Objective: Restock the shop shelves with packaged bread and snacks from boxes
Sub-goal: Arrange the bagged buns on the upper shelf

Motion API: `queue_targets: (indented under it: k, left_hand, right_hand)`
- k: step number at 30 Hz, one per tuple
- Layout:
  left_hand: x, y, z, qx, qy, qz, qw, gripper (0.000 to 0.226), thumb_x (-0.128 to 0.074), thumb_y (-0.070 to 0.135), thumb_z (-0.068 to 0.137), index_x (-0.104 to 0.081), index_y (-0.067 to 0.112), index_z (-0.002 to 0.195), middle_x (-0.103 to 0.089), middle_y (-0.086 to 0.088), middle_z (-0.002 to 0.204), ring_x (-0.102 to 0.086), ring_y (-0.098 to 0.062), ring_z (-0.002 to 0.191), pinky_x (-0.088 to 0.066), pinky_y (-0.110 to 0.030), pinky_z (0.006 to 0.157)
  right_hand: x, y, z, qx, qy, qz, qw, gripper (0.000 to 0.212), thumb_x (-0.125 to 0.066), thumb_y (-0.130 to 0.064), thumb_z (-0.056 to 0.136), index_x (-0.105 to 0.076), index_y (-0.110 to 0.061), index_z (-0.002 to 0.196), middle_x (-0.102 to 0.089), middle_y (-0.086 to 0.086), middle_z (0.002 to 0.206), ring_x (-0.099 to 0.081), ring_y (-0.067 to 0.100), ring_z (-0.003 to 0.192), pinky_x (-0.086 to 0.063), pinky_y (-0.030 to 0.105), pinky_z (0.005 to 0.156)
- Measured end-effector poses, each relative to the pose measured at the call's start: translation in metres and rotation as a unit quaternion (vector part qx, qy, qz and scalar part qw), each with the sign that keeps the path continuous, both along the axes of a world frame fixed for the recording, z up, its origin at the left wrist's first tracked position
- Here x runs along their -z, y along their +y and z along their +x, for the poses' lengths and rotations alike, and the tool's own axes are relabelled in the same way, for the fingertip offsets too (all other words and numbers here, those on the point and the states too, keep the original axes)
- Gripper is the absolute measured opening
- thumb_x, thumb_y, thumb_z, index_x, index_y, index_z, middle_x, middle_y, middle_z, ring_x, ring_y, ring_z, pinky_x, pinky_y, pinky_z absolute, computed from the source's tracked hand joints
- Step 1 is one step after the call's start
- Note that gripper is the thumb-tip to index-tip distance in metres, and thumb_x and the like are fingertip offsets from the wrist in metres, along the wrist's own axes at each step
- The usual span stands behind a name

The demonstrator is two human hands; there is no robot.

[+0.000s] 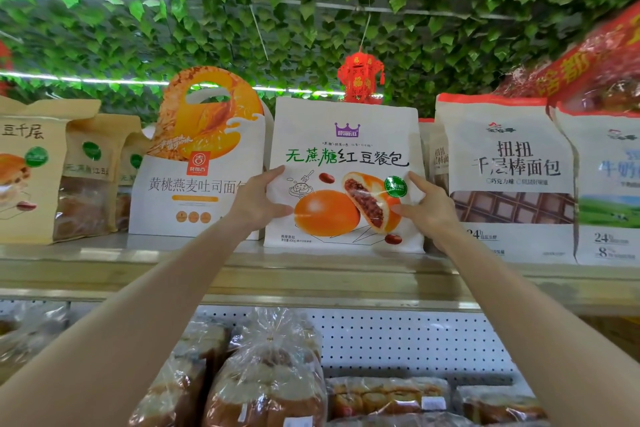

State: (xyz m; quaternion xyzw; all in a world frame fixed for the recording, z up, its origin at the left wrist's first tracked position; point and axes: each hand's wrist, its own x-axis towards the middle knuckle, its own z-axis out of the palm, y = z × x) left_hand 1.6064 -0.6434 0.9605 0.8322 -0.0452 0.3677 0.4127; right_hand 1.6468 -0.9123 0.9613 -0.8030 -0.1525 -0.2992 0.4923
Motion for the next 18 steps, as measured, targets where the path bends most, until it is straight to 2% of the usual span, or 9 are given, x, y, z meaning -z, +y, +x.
queue_targets:
  k: [3, 5, 6, 8, 10, 12, 14, 16, 18]
  left_hand:
    - [0.002, -0.005, -0.008, 0.016, -0.004, -0.021, 1.0, 0.075, -0.077, 0.012, 0.08, -0.041, 0.022, 0.146, -0.051, -0.01, 0.141, -0.047, -0.029, 0.129, -0.04, -0.044, 0.108]
    - [0.003, -0.011, -0.017, 0.018, -0.017, -0.037, 0.999, 0.068, -0.073, 0.018, 0.085, -0.042, 0.02, 0.145, -0.047, -0.007, 0.146, -0.043, -0.026, 0.134, -0.036, -0.041, 0.111]
    - [0.004, -0.013, -0.023, 0.013, -0.024, -0.039, 0.999, 0.064, -0.071, 0.021, 0.087, -0.043, 0.018, 0.144, -0.045, -0.006, 0.147, -0.04, -0.025, 0.136, -0.034, -0.038, 0.112]
    - [0.006, -0.019, -0.038, 0.004, -0.036, -0.042, 0.998, 0.056, -0.069, 0.026, 0.089, -0.048, 0.017, 0.14, -0.046, -0.006, 0.146, -0.041, -0.024, 0.135, -0.035, -0.035, 0.11]
    - [0.008, -0.026, -0.052, 0.018, -0.046, -0.06, 0.997, 0.049, -0.068, 0.029, 0.089, -0.053, 0.018, 0.134, -0.051, -0.007, 0.138, -0.047, -0.023, 0.127, -0.039, -0.031, 0.1]
    - [0.008, -0.033, -0.069, 0.048, -0.058, -0.079, 0.994, 0.042, -0.069, 0.029, 0.088, -0.058, 0.018, 0.127, -0.057, -0.007, 0.128, -0.054, -0.021, 0.116, -0.041, -0.027, 0.089]
    - [0.011, -0.042, -0.084, 0.083, -0.073, -0.094, 0.989, 0.034, -0.069, 0.027, 0.088, -0.06, 0.02, 0.12, -0.062, -0.006, 0.119, -0.059, -0.019, 0.107, -0.045, -0.027, 0.083]
    - [0.022, -0.057, -0.099, 0.124, -0.071, -0.098, 0.985, 0.031, -0.069, 0.026, 0.088, -0.06, 0.021, 0.118, -0.065, -0.003, 0.112, -0.061, -0.018, 0.102, -0.051, -0.031, 0.085]
    - [0.033, -0.072, -0.111, 0.156, -0.067, -0.101, 0.98, 0.032, -0.068, 0.022, 0.089, -0.06, 0.019, 0.12, -0.065, -0.001, 0.105, -0.062, -0.018, 0.1, -0.054, -0.038, 0.09]
  right_hand:
    - [0.002, -0.004, -0.009, 0.0, 0.002, 0.015, 1.0, 0.074, -0.073, -0.014, 0.085, -0.036, -0.021, 0.149, -0.04, 0.008, 0.151, -0.037, 0.028, 0.138, -0.034, 0.032, 0.107]
    - [0.005, -0.006, -0.02, 0.015, -0.011, 0.001, 1.0, 0.07, -0.071, -0.014, 0.087, -0.037, -0.02, 0.148, -0.047, 0.01, 0.144, -0.044, 0.03, 0.132, -0.041, 0.023, 0.092]
    - [0.006, -0.005, -0.026, 0.019, -0.019, -0.003, 1.0, 0.068, -0.07, -0.015, 0.087, -0.038, -0.019, 0.148, -0.05, 0.011, 0.14, -0.044, 0.03, 0.132, -0.042, 0.024, 0.093]
    - [0.01, -0.005, -0.043, 0.02, -0.033, 0.0, 0.999, 0.065, -0.071, -0.018, 0.087, -0.042, -0.017, 0.145, -0.049, 0.01, 0.143, -0.04, 0.029, 0.136, -0.036, 0.034, 0.109]
    - [0.013, -0.007, -0.059, 0.021, -0.045, 0.005, 0.999, 0.062, -0.072, -0.022, 0.086, -0.047, -0.015, 0.142, -0.051, 0.009, 0.143, -0.043, 0.027, 0.135, -0.035, 0.041, 0.112]
    - [0.016, -0.011, -0.078, 0.023, -0.059, 0.013, 0.998, 0.057, -0.072, -0.023, 0.086, -0.052, -0.012, 0.138, -0.059, 0.009, 0.134, -0.054, 0.023, 0.123, -0.042, 0.039, 0.106]
    - [0.018, -0.014, -0.094, 0.015, -0.072, 0.023, 0.997, 0.048, -0.07, -0.019, 0.087, -0.056, -0.011, 0.132, -0.064, 0.007, 0.122, -0.059, 0.017, 0.105, -0.047, 0.028, 0.092]
    - [0.029, -0.021, -0.116, 0.016, -0.084, 0.038, 0.996, 0.044, -0.069, -0.017, 0.088, -0.057, -0.013, 0.131, -0.063, 0.001, 0.111, -0.058, 0.014, 0.097, -0.044, 0.015, 0.077]
    - [0.042, -0.029, -0.131, 0.016, -0.09, 0.049, 0.995, 0.046, -0.069, -0.022, 0.089, -0.056, -0.014, 0.131, -0.062, -0.003, 0.109, -0.059, 0.012, 0.099, -0.041, 0.006, 0.069]
